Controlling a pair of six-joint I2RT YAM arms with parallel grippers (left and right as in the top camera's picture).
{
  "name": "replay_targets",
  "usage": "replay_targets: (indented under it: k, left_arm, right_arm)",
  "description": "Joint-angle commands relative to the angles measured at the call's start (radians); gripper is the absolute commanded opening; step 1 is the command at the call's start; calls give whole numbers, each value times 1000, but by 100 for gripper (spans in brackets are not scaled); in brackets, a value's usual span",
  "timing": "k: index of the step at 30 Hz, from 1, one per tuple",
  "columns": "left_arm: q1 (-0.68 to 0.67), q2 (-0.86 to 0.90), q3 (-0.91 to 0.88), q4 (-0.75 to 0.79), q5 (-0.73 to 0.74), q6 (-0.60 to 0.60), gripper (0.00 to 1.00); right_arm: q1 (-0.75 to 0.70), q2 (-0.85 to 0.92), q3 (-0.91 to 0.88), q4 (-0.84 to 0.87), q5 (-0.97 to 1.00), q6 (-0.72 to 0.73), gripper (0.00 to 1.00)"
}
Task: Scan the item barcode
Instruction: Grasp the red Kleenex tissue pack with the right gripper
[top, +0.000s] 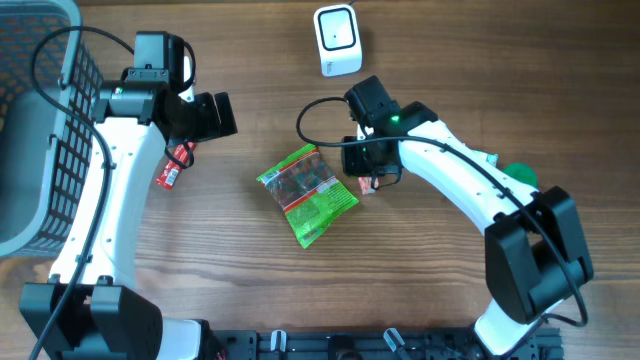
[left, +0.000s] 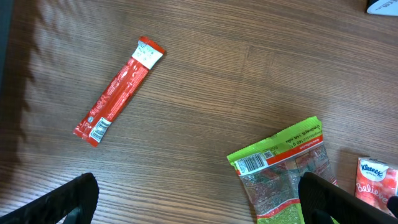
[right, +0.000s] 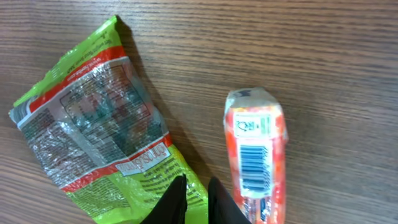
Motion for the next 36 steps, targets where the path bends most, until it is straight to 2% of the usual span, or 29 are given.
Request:
replay_targets:
  k: [1,4,8,14,20,22,26,32,35,36]
  left_arm:
    - [-1,1,0,2,8,-2,100]
    - [-1,1,0,2,8,-3,100]
    - [-1,1,0,2,8,-2,100]
    - [-1,1,0,2,8,-2,100]
    - [-1,1,0,2,8,-2,100]
    - [-1,1,0,2,8,-3,100]
    - [-1,1,0,2,8,-2,100]
    - [-1,1,0,2,8,-2,100]
    - [-1,1,0,2,8,-3,100]
    - [-1,1,0,2,8,-3,100]
  right_arm:
    - [5,41,-12,27,-19,8,14]
    - [10,69,-12,42,-21,9,13]
    - [10,92,-12,37,19,35,5]
    - [0,94,-12,-36,246,87,6]
    - [-40,94,-12,-101,390,50,13]
    - [-44,94,-12,-100,378,-19,19]
    - [-43,94,-12,-98,371,-109,21]
    - [-43,94,-12,-97,319,-107,28]
    - [-43,94,-12,-93,297,-108,34]
    - [-43,94,-12,-92,263,-108,41]
